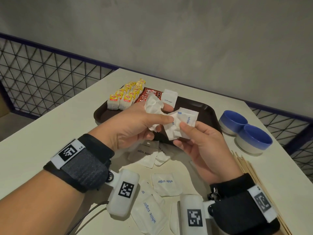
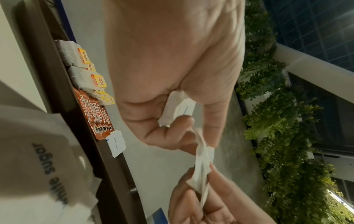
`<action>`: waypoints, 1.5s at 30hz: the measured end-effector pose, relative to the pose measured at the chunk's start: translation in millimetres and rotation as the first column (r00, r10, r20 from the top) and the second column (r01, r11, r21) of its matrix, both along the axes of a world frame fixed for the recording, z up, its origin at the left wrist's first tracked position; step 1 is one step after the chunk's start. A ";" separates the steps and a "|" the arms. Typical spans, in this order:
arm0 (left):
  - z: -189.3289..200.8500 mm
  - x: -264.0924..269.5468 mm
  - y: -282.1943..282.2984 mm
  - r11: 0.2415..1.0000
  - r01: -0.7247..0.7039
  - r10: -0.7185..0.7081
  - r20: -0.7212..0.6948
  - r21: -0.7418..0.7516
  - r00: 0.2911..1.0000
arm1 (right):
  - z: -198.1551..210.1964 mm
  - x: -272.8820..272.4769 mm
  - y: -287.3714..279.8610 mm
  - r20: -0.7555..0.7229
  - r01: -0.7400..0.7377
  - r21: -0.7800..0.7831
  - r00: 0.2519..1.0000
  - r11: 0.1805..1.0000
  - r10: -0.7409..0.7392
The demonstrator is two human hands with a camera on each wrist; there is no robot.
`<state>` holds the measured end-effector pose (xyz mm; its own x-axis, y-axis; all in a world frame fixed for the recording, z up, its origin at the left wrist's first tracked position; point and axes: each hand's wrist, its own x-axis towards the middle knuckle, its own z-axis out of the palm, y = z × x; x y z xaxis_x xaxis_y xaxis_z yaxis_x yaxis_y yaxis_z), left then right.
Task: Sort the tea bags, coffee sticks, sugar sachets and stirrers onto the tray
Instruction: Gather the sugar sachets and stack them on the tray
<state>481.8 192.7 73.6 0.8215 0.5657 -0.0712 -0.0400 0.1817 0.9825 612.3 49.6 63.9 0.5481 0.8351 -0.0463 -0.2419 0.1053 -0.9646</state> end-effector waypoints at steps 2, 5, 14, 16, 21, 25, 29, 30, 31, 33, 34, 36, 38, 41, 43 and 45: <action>-1.0 2.0 1.1 0.997 -0.066 0.066 -0.003 -0.035 0.998 | 1.5 -0.5 -0.7 -0.031 -0.025 0.000 0.999 1.000 0.025; 0.1 1.0 4.8 0.989 -0.124 0.126 0.021 -0.085 0.992 | 1.9 0.0 -1.0 -0.020 -0.014 -0.026 1.000 1.000 0.013; 0.6 -3.7 2.7 0.998 0.010 -0.006 -0.058 0.063 0.998 | 9.8 -1.4 -6.4 -0.006 -0.155 0.046 0.988 0.987 0.155; 0.3 -4.6 -0.2 0.995 0.085 -0.081 -0.059 0.060 0.995 | 5.3 -4.1 -5.4 0.053 -0.208 -0.043 0.976 0.977 0.211; 5.2 -4.3 -1.6 0.999 0.046 -0.046 0.015 -0.024 0.999 | 5.5 -2.8 -4.0 0.010 -0.123 -0.044 0.992 0.991 0.124; 4.0 -5.4 1.2 0.999 0.047 -0.047 0.020 0.000 0.999 | 8.5 -2.1 -3.3 -0.166 -0.047 0.018 0.985 0.999 0.049; 2.2 -4.4 1.9 1.000 0.013 -0.013 0.000 0.023 1.000 | 7.3 -4.6 -1.3 -0.144 -0.037 -0.004 0.989 0.999 0.036; 2.4 -4.3 2.2 1.000 -0.001 0.002 -0.006 0.018 1.000 | 6.5 -4.2 -0.3 -0.136 -0.019 -0.008 0.991 1.000 0.018; 3.0 -4.3 2.7 1.000 -0.015 0.015 -0.012 0.010 1.000 | 5.7 -2.7 0.3 -0.141 0.016 -0.009 0.990 1.000 -0.017; 3.8 -3.9 4.1 0.999 -0.041 0.041 -0.014 -0.005 0.999 | 4.6 3.4 0.7 -0.189 0.120 -0.004 0.975 0.993 -0.118; 3.9 -3.8 4.8 0.999 -0.051 0.050 -0.015 -0.012 0.999 | 4.9 6.7 0.1 -0.215 0.167 0.004 0.963 0.986 -0.163; 3.9 -3.9 5.4 0.999 -0.047 0.046 -0.018 -0.027 0.999 | 6.8 11.4 -2.5 -0.229 0.201 0.022 0.955 0.979 -0.190; 2.4 -4.2 5.5 0.999 -0.024 0.023 -0.024 -0.037 0.999 | 9.3 11.3 -5.4 -0.191 0.150 0.024 0.971 0.988 -0.142; 1.2 -5.0 3.9 0.999 0.039 -0.040 -0.020 -0.017 0.999 | 9.2 3.1 -6.4 -0.045 0.020 -0.018 0.999 1.000 -0.020; 0.8 -4.9 2.9 0.997 0.077 -0.077 -0.013 -0.002 0.997 | 5.3 -2.6 -4.3 0.073 0.003 -0.055 0.997 0.998 0.001; 0.4 -4.3 2.2 0.995 0.102 -0.102 -0.010 0.001 0.995 | 1.7 -4.9 -2.5 0.146 0.041 -0.070 0.989 0.997 -0.030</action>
<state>477.5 194.9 74.0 0.8740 0.4796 -0.0787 -0.0116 0.1824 0.9832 607.3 47.2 65.6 0.5827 0.8123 -0.0242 -0.0967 0.0397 -0.9945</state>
